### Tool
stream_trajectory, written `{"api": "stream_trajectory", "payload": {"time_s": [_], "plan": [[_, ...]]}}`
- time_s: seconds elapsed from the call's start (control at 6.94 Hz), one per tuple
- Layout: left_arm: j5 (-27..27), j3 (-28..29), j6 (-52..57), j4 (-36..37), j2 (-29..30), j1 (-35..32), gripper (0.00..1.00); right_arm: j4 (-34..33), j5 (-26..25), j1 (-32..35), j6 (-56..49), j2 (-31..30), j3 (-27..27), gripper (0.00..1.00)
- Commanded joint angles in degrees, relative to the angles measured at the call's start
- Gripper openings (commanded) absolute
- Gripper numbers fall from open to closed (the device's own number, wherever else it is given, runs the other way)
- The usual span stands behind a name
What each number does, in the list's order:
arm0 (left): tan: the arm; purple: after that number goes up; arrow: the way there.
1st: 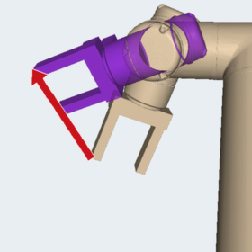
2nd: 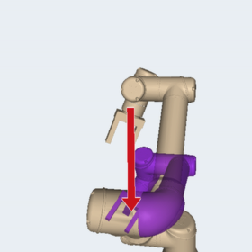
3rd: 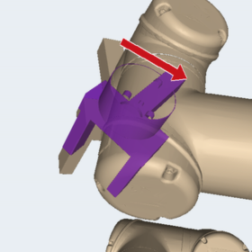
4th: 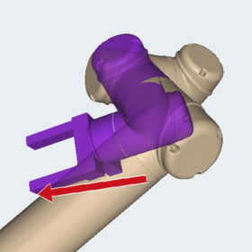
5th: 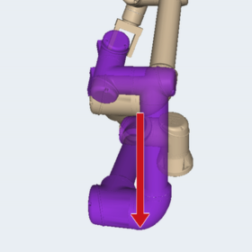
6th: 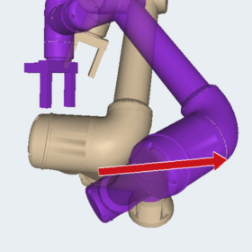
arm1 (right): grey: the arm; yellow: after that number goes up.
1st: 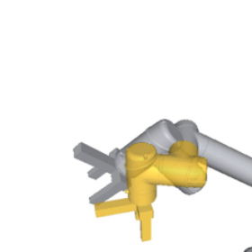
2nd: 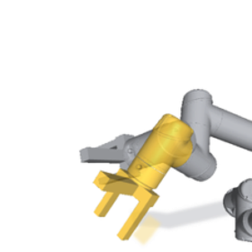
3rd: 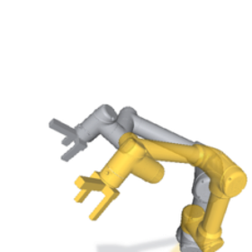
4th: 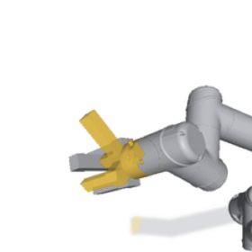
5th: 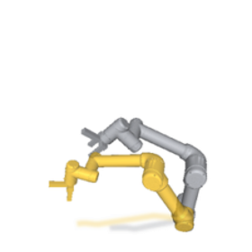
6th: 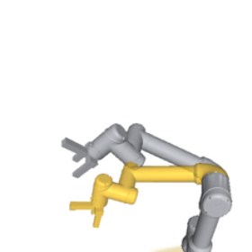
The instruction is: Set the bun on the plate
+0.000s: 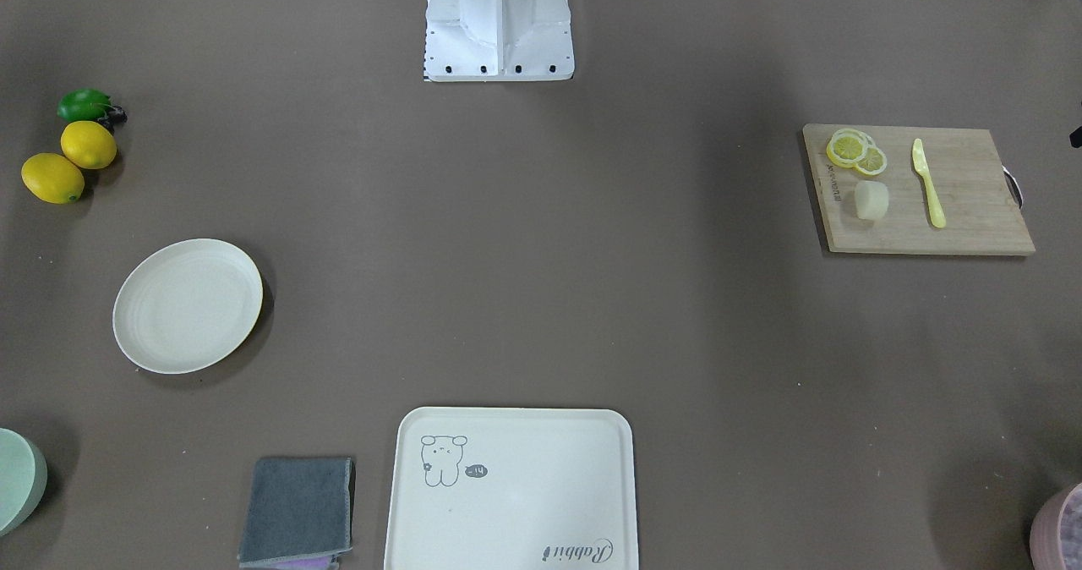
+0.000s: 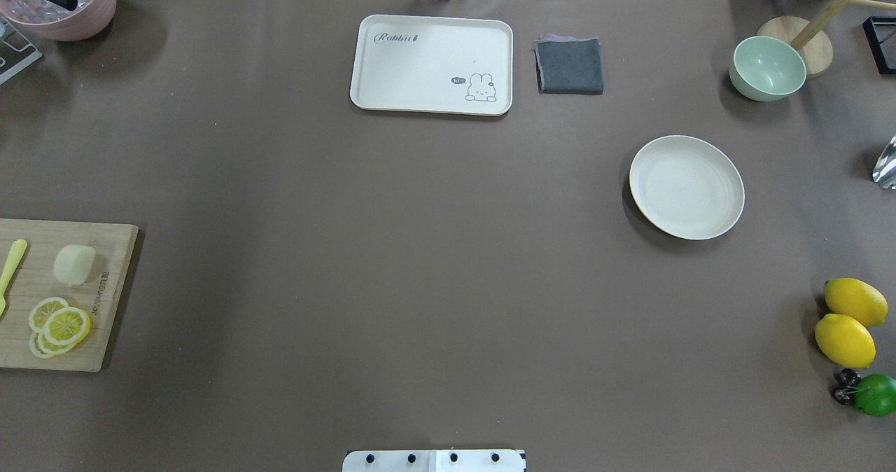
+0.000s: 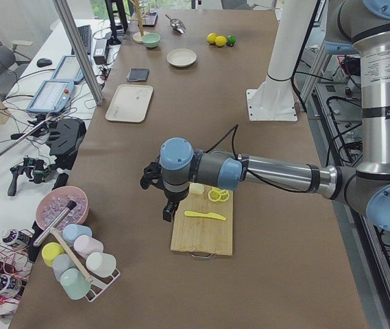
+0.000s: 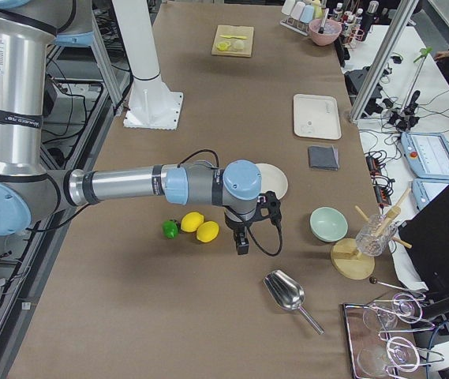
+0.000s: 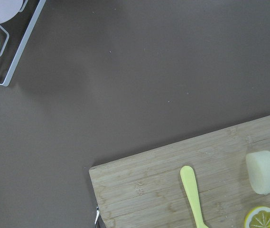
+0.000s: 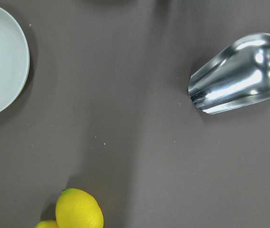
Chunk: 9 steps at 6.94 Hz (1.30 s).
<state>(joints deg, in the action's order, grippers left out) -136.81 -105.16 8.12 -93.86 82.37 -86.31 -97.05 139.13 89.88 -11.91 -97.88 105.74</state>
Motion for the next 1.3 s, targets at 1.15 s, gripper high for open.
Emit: {"api": "stream_trajectory", "payload": {"time_s": [1.15], "plan": [[0.05, 0.22, -0.04, 0.08, -0.54, 0.01, 0.98, 36.03, -2.25, -24.10, 49.05, 15.06, -21.59, 0.90]]}}
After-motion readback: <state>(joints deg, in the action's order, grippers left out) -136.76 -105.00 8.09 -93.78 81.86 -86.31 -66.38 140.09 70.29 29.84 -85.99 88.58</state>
